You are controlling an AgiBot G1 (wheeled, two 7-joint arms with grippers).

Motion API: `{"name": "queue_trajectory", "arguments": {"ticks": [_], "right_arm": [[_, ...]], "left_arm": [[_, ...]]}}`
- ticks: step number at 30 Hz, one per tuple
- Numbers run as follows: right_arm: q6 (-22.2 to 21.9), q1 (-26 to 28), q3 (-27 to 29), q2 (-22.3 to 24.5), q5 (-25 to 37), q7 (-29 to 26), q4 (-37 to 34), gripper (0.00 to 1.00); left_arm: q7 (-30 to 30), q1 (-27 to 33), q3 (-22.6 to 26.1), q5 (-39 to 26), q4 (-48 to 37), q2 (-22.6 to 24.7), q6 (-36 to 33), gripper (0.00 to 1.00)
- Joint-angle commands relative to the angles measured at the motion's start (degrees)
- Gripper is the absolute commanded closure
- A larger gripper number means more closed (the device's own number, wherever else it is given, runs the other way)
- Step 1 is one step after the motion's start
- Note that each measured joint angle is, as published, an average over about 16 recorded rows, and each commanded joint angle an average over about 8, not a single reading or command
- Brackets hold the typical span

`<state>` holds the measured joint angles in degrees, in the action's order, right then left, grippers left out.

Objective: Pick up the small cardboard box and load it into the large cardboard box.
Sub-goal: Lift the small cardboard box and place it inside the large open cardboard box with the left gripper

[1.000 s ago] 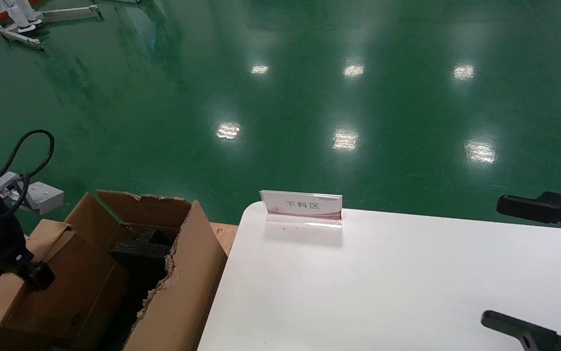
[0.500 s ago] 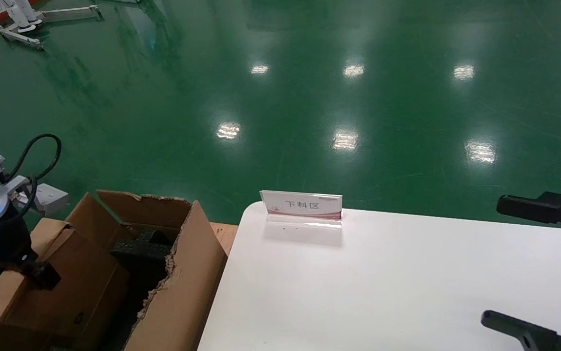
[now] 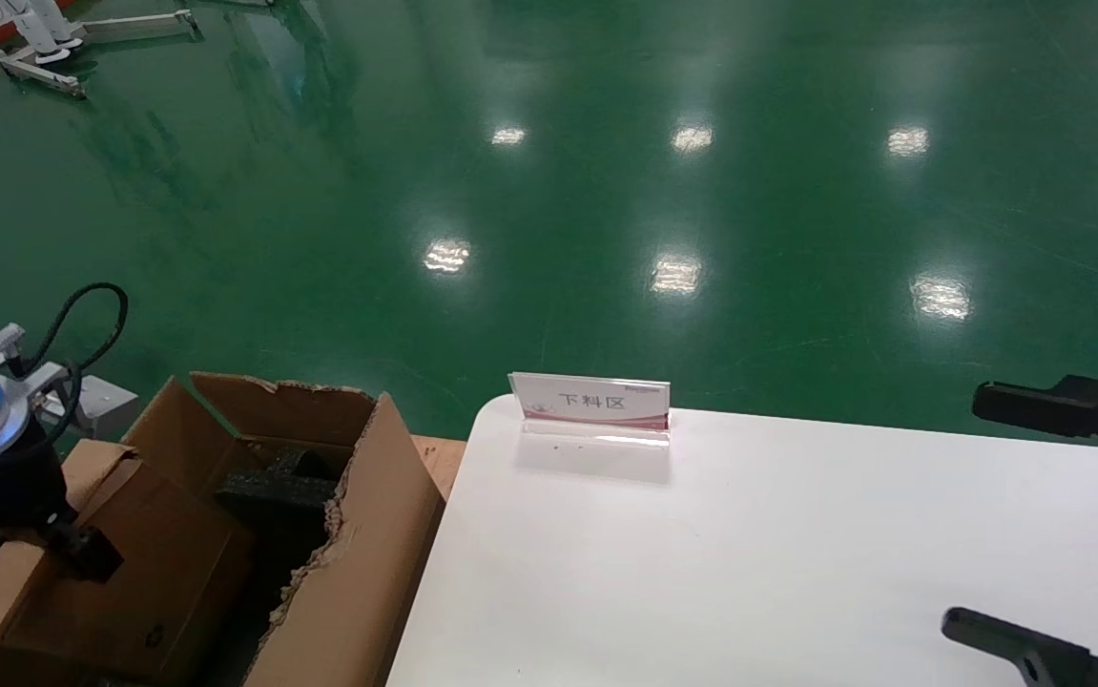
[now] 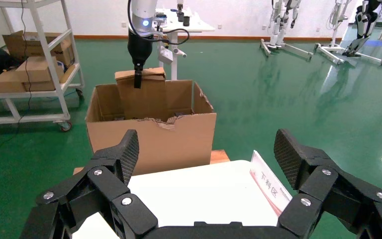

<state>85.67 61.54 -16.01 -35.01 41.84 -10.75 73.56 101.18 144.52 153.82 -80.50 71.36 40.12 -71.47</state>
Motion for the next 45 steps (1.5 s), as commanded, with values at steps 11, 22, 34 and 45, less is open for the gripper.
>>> {"name": "queue_trajectory", "arguments": {"ticks": [11,22,34,45], "right_arm": [[0.00,0.00,0.00,0.00,0.00,0.00,0.00,0.00],[0.01,0.01,0.00,0.00,0.00,0.00,0.01,0.00],[0.00,0.00,0.00,0.00,0.00,0.00,0.00,0.00],[0.00,0.00,0.00,0.00,0.00,0.00,0.00,0.00]], "left_arm": [[0.13,-3.16,0.04,-0.33,-1.17,-0.20,1.67,1.00],[-0.34,-6.63,-0.49,-0.32,-2.80,-0.17,3.63,0.44],[-0.61,-11.26,-1.22,-0.37,-4.87,0.11,6.17,0.00],[-0.73,-12.74,-1.49,-0.32,-5.57,0.23,6.96,0.00]]}}
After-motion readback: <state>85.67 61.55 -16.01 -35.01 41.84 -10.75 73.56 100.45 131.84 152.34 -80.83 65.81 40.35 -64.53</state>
